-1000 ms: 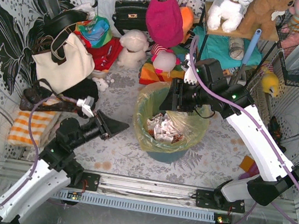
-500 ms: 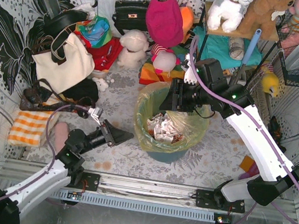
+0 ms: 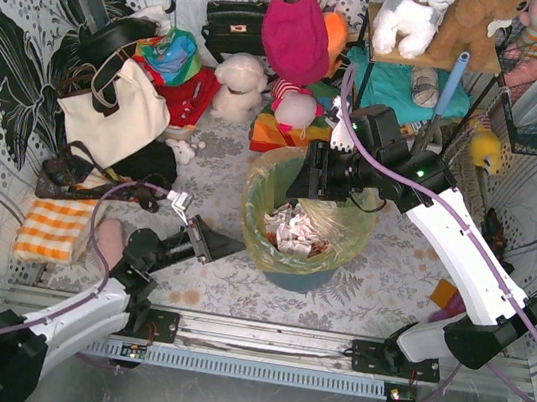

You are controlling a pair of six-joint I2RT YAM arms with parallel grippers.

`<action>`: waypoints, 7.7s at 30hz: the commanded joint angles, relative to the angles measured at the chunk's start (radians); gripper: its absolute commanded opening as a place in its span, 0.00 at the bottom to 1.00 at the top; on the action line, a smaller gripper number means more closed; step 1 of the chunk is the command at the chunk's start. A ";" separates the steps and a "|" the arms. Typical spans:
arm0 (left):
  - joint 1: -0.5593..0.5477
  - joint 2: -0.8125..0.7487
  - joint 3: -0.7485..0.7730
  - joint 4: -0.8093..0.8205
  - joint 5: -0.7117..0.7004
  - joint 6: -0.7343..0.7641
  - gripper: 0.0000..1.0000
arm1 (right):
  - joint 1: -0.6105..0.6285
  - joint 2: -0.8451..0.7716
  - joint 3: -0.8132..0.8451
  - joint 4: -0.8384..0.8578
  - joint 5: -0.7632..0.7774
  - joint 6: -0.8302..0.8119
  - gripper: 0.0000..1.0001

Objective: Tie the trash bag

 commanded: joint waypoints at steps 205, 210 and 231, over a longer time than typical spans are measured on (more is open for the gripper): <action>-0.005 0.428 1.318 -0.797 0.270 0.442 0.77 | 0.007 -0.580 -0.448 0.860 0.421 0.020 0.00; -0.004 0.387 1.340 -0.590 0.219 0.459 0.77 | 0.008 -0.577 -0.431 0.886 0.377 0.000 0.00; -0.006 0.344 1.225 -0.308 0.227 0.383 0.78 | 0.008 -0.367 -0.070 0.396 0.138 -0.145 0.70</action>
